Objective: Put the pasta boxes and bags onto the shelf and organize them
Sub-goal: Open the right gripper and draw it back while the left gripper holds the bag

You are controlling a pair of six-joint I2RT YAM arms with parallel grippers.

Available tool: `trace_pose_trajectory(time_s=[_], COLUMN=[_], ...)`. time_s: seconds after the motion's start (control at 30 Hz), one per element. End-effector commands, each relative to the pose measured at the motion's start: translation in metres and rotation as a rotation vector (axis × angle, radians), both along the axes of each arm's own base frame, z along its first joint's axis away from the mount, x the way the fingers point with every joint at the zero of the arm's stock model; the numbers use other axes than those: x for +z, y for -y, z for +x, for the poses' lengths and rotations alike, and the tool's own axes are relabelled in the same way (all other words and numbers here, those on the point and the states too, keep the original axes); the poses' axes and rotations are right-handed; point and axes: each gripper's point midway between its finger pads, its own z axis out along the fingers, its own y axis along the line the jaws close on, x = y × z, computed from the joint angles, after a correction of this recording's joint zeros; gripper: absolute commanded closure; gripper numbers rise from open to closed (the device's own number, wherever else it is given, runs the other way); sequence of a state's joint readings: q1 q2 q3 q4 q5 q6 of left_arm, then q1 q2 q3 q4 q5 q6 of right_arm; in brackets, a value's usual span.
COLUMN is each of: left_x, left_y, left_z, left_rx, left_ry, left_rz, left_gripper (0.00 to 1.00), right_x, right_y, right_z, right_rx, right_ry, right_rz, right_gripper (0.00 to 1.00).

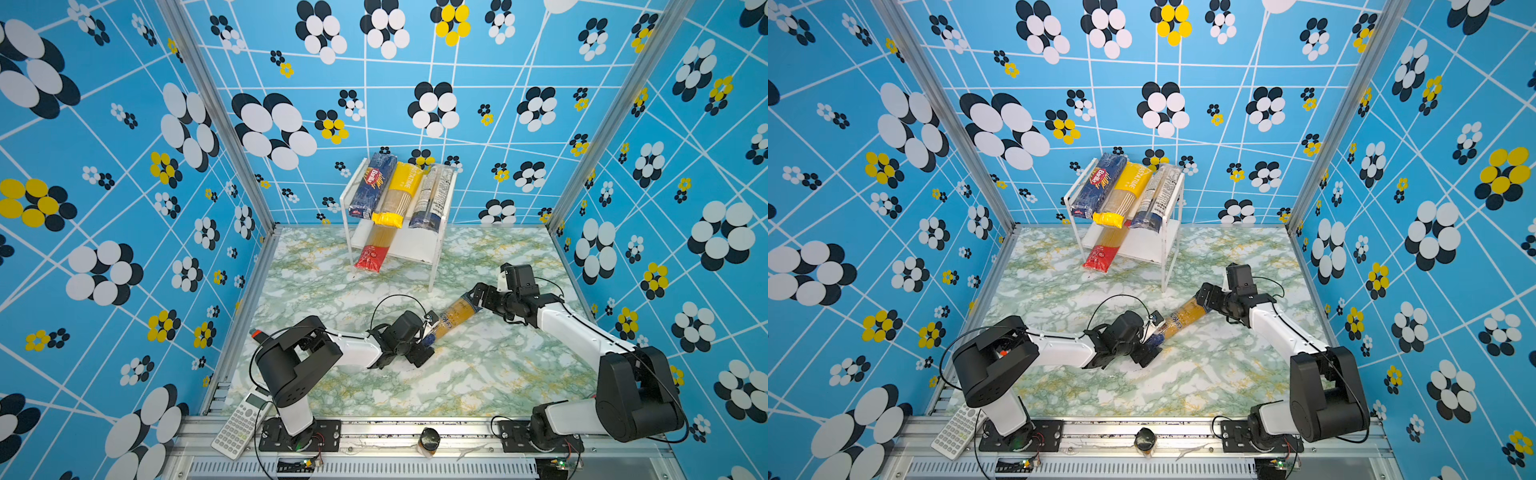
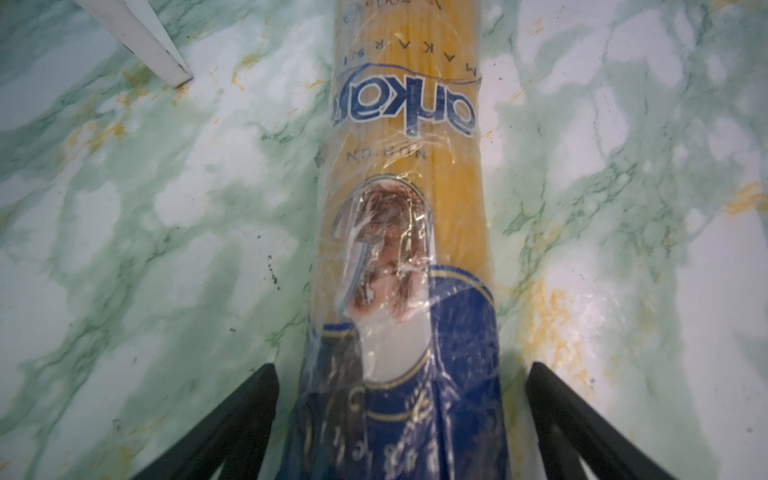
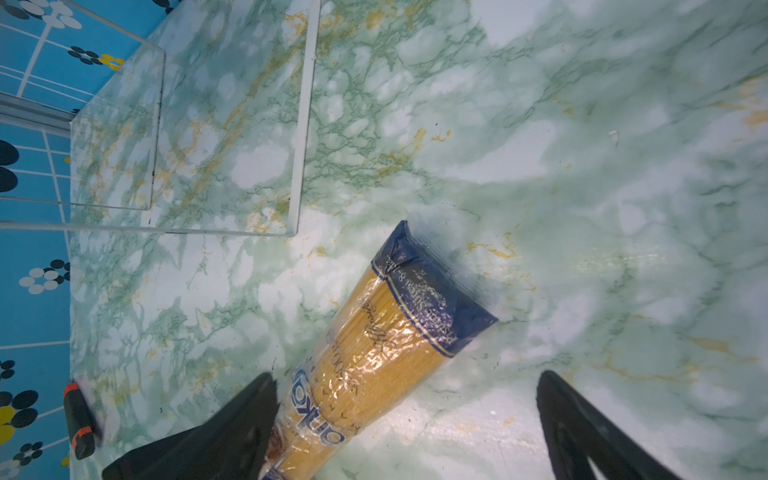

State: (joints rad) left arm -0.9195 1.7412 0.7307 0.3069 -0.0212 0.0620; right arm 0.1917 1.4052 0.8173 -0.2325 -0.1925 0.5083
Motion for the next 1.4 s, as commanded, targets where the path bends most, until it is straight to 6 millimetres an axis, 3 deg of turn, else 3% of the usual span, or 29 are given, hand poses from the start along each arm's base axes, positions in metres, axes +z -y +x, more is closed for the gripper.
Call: trace_pose_trajectory(time_s=[0.0,0.13,0.4,0.6,0.8,0.9,1.17,1.37], left_x=[-0.024,-0.025,-0.027,-0.026,-0.028,-0.027,-0.022,-0.006], left_y=[-0.015,-0.02,-0.028,-0.03,-0.034,-0.037,-0.043,-0.045], left_z=[-0.007,-0.005,-0.007,-0.01,-0.013,-0.014,-0.016,-0.027], left_rx=[-0.002,0.023,0.045,0.057,0.077,0.093,0.153,0.171], left_ry=[-0.022,0.013,0.028,0.013,-0.001,-0.01,-0.09,-0.158], left_rz=[0.126,0.159,0.193,0.174,0.165,0.142,0.033,-0.102], left_gripper=[0.09,0.23,0.41,0.67,0.83,1.0,1.0,1.0], right_x=[-0.006,-0.007,-0.011,-0.013,-0.013,-0.012,-0.012,-0.016], right_y=[0.007,0.009,0.011,0.013,0.015,0.017,0.021,0.022], right_z=[-0.009,-0.01,-0.012,-0.014,-0.016,-0.017,-0.019,-0.019], right_rx=[-0.009,-0.014,-0.018,-0.023,-0.029,-0.031,-0.035,-0.038], right_ry=[-0.021,-0.022,-0.028,-0.031,-0.031,-0.026,-0.028,-0.036], right_rz=[-0.02,-0.022,-0.023,-0.026,-0.025,-0.03,-0.043,-0.047], right_gripper=[0.01,0.01,0.01,0.01,0.01,0.01,0.01,0.01])
